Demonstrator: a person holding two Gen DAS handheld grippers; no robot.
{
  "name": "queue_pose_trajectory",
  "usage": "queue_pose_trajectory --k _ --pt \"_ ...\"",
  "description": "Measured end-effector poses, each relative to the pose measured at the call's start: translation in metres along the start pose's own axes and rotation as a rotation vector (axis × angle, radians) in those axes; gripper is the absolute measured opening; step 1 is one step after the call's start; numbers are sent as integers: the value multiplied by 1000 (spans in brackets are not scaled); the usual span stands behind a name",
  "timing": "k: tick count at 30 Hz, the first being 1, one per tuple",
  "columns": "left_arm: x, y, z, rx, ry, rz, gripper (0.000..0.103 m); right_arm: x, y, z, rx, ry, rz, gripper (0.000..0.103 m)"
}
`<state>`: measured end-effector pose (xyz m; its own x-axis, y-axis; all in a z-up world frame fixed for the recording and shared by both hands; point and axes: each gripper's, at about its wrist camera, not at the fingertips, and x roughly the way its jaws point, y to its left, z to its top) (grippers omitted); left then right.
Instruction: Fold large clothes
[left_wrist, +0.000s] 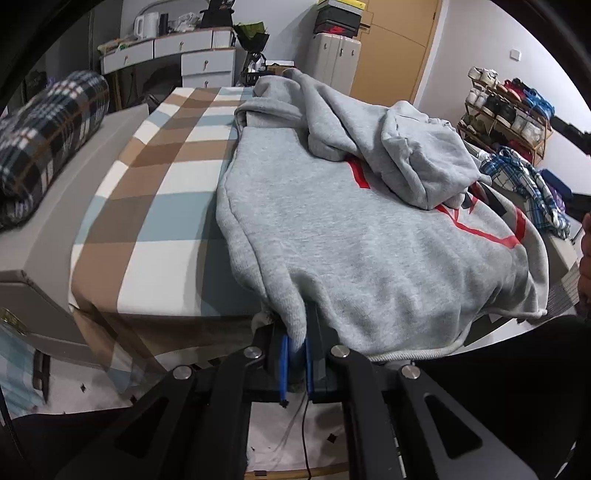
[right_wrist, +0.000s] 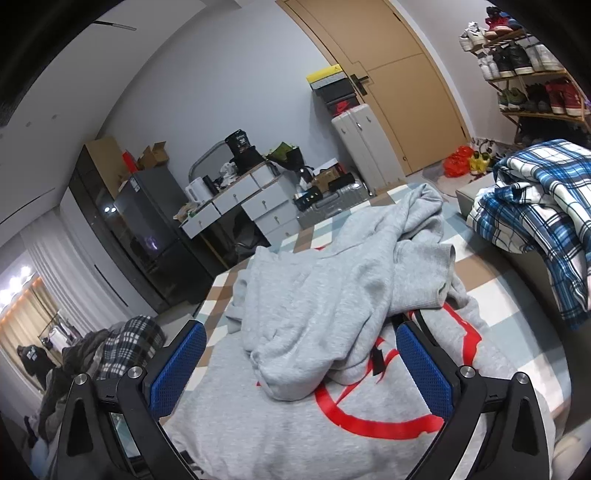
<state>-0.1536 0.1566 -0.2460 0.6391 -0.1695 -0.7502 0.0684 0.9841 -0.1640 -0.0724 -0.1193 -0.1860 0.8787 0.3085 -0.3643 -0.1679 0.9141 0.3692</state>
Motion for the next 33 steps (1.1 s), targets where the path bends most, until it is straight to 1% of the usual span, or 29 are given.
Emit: queue_pose_trajectory --k 6,9,16,20,21,22,23,25,27,29,31,32,33 --pt "-2 8 0 -80 15 -63 3 1 1 -1 2 3 -8 103" --pt "0 10 1 -101 25 -83 4 2 2 -1 0 6 -14 103" --pt "1 15 3 -140 41 -138 12 1 2 -1 2 5 -12 103" --pt "0 18 3 -161 31 -171 13 1 1 0 11 3 -6 103" --pt "-1 21 4 -174 27 -191 12 1 0 0 13 2 -5 103" --pt "-5 25 5 -197 11 -218 4 0 0 0 16 2 -5 103" --pt "-6 27 6 -208 6 -230 2 0 0 0 18 0 -3 103" --pt "-13 36 8 -250 -7 -282 1 -2 -3 2 24 -4 -3 103" --pt "-18 41 11 -278 -6 -311 1 -2 -9 5 30 13 0 103" --pt "-22 44 15 -300 7 -337 1 -3 -18 12 20 73 29 103" --pt "-28 44 23 -289 15 -361 1 -13 -30 18 23 105 45 103" --pt "-30 43 25 -281 18 -369 1 -21 -37 23 28 114 37 103" --pt "-34 42 31 -266 22 -400 1 -30 -44 28 35 121 24 103"
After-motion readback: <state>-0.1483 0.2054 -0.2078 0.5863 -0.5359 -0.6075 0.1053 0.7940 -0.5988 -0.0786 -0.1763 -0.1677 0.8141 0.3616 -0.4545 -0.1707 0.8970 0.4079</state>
